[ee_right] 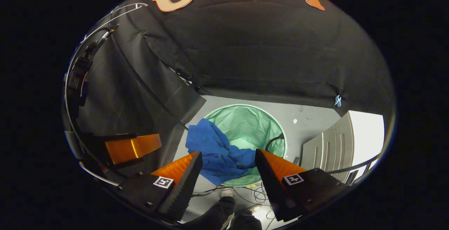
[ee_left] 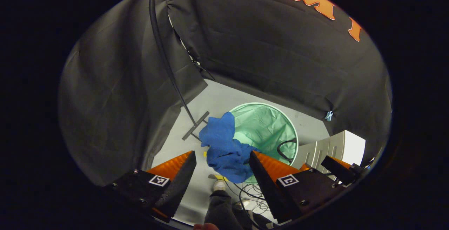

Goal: Grasp the clothes on the hanger with both hands and then place them into the laundry hamper below.

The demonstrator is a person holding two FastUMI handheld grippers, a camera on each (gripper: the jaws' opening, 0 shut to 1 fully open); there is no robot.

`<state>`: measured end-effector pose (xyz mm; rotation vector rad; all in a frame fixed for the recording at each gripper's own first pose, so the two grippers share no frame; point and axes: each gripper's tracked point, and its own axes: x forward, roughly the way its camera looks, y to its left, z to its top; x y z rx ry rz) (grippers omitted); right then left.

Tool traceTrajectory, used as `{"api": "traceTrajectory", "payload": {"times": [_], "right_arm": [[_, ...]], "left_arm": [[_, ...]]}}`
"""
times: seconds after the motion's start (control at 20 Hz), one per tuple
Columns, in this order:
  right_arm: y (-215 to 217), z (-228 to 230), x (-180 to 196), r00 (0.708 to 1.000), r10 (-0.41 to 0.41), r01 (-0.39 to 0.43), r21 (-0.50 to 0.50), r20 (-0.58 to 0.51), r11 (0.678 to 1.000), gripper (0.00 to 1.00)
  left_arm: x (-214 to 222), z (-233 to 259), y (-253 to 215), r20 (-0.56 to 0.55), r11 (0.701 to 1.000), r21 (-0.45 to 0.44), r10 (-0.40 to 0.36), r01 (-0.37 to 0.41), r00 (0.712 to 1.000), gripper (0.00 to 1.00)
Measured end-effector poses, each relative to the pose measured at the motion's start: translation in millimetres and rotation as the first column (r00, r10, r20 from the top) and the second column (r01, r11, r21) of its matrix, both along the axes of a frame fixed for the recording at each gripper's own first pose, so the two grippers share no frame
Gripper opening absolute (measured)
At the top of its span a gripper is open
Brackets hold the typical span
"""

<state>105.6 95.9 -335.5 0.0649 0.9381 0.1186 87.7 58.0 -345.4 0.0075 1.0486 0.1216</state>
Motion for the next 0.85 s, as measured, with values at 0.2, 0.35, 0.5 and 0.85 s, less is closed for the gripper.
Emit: {"api": "traceTrajectory", "payload": {"times": [0.2,0.35,0.5,0.85], "right_arm": [[-3.4,10.5,-17.1,1.0,0.008,-0.007,-0.005,0.023,1.0,0.99],[-6.2,24.5,-28.4,0.998,0.017,-0.016,-0.023,0.055,1.0,0.99],[-11.4,34.5,-35.1,0.997,0.025,-0.023,-0.028,0.08,0.999,0.98],[-43.3,129.8,-34.7,0.948,-0.007,0.029,-0.066,0.317,0.997,0.98]], "left_arm": [[-23.9,7.3,-4.1,0.033,1.0,0.006,0.007,-0.007,0.999,0.98],[-34.1,22.8,-8.3,0.062,1.0,0.016,-0.008,0.007,0.998,0.97],[-44.9,27.0,-14.1,0.077,1.0,0.008,-0.009,0.009,0.997,0.97],[-33.9,86.0,-13.0,0.273,0.997,0.066,-0.064,0.048,0.96,0.98]]}}
